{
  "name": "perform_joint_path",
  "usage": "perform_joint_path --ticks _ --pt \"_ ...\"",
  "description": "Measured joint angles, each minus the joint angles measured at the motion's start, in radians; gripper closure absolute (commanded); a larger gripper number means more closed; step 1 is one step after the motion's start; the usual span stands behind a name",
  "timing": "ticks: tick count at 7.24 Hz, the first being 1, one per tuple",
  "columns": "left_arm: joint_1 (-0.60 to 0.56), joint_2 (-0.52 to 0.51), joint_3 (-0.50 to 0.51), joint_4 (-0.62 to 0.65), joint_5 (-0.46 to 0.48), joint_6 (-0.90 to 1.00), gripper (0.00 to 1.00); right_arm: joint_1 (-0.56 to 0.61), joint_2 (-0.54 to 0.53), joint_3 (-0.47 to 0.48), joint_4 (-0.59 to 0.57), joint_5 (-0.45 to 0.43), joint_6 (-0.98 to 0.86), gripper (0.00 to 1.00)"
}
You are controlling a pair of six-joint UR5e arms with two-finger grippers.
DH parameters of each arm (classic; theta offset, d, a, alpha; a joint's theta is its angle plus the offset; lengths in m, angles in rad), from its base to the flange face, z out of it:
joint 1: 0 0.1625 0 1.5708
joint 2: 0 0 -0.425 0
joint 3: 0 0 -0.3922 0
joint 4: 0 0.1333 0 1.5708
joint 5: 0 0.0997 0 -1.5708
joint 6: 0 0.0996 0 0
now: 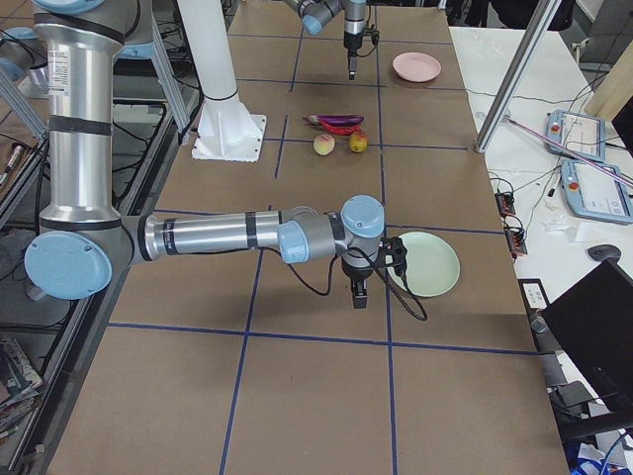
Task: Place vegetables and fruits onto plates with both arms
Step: 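Move the left gripper down over the purple eggplant and close on it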
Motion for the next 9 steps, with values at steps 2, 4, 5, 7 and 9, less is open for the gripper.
perform_joint_path --ticks 2,4,5,7,9 --pt "0.107 -0.092 0.042 0.013 0.09 -0.137 0.0 -0.001 0.0 0.0 0.0 0.0 0.001 0.0" --pt "0.142 -0.126 0.058 0.037 0.133 -0.177 0.0 -0.002 0.0 -0.001 -0.001 0.0 0.001 0.0" --pt "0.147 -0.129 0.061 0.055 0.139 -0.178 0.0 -0.002 0.0 -0.001 0.0 0.0 0.002 0.0" --pt "0.176 -0.152 0.099 0.067 0.181 -0.182 0.0 -0.002 0.0 -0.001 0.0 0.0 0.003 0.0" --pt "0.198 -0.208 0.185 0.061 0.214 -0.185 0.11 -0.002 0.0 -0.002 0.0 0.0 0.003 0.0"
